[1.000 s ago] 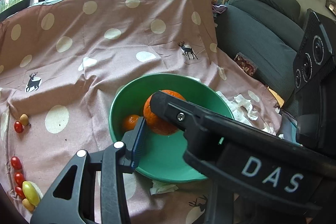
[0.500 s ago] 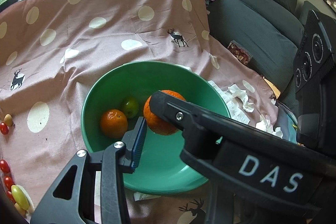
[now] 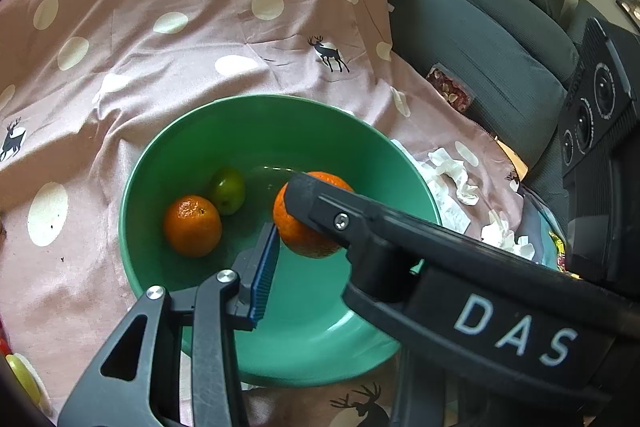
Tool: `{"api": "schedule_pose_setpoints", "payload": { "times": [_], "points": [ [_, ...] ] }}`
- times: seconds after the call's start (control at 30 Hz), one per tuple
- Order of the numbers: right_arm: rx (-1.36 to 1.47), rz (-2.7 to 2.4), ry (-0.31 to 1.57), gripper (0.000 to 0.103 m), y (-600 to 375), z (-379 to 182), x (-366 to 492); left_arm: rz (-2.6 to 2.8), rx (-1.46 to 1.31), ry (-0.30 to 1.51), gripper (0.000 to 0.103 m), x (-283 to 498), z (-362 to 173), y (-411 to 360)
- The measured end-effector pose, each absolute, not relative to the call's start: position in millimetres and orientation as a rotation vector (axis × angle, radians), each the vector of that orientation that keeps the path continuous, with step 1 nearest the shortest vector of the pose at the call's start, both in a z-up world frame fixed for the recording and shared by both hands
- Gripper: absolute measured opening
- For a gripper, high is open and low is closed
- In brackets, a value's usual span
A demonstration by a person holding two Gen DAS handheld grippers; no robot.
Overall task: Organize fruits
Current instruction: 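Carry the held orange with the right gripper over the green bowl, then lower the orange into the bowl and open the right gripper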
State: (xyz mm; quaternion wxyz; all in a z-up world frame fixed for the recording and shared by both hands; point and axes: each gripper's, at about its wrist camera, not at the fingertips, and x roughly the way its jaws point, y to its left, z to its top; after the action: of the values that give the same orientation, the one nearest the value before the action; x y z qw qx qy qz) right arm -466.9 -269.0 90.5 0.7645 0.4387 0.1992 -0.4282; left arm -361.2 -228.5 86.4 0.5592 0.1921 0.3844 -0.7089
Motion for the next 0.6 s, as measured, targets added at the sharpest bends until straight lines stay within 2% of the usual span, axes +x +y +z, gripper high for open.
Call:
{"api": "schedule_pose_setpoints", "payload": {
  "times": [0.6],
  "points": [
    [0.951, -0.978, 0.483, 0.043, -272, 85, -468, -1.704, 0.444, 0.962, 0.039, -361, 75, -235]
  ]
}}
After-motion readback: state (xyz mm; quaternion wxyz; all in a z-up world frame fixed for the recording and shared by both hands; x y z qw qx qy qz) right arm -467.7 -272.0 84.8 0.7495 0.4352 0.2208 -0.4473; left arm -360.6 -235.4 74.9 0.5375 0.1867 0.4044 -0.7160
